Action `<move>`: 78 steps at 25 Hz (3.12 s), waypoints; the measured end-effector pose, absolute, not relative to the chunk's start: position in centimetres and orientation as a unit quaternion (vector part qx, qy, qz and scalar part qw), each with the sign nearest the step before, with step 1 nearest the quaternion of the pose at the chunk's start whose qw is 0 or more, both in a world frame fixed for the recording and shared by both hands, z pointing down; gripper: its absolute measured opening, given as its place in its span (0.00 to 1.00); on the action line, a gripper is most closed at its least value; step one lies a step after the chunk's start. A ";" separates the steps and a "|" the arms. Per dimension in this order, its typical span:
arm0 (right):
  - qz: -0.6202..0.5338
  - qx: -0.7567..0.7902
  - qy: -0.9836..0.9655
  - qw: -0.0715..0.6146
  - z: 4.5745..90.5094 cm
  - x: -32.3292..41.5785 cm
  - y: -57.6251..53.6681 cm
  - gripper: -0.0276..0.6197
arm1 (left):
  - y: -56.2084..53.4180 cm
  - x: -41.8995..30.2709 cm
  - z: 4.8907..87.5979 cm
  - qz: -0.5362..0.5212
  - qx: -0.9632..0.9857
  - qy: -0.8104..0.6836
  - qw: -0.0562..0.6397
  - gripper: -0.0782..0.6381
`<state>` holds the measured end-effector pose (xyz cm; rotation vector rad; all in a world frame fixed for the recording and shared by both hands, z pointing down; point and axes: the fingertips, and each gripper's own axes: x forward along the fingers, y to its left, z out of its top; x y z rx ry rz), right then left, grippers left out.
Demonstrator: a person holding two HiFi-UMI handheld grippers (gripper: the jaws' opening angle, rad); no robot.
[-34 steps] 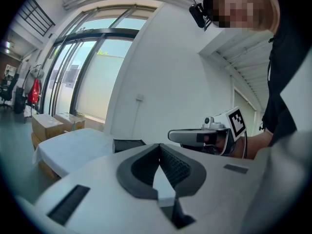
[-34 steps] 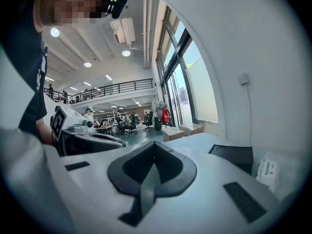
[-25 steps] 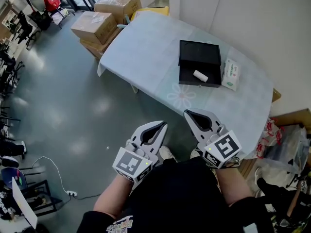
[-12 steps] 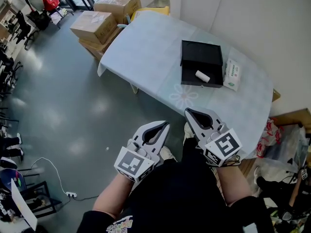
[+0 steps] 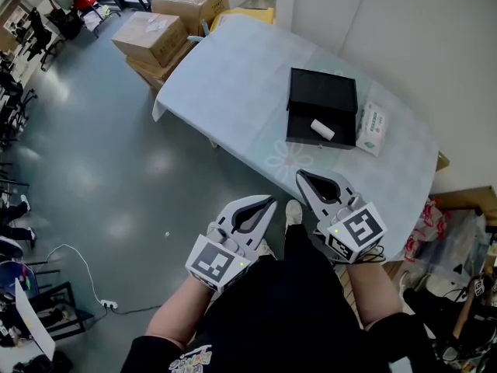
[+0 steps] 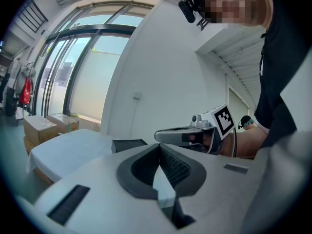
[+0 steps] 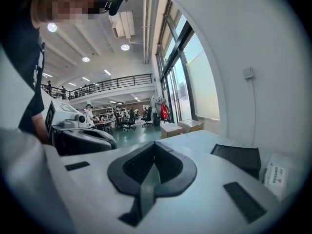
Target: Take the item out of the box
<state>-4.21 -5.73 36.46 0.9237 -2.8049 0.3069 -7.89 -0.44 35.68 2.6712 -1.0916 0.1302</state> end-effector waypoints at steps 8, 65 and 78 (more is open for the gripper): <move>0.124 0.315 -0.935 0.103 39.5 -0.7 -10.7 0.06 | -4.6 -4.3 38.0 0.058 0.918 -0.366 0.142 0.12; 0.111 0.172 -0.838 0.505 67.0 5.8 -27.7 0.28 | -16.9 1.0 47.8 0.098 0.890 -0.387 0.223 0.12; 0.122 0.188 -0.842 0.491 66.4 5.6 -27.7 0.27 | -15.6 0.1 47.1 0.096 0.884 -0.402 0.221 0.12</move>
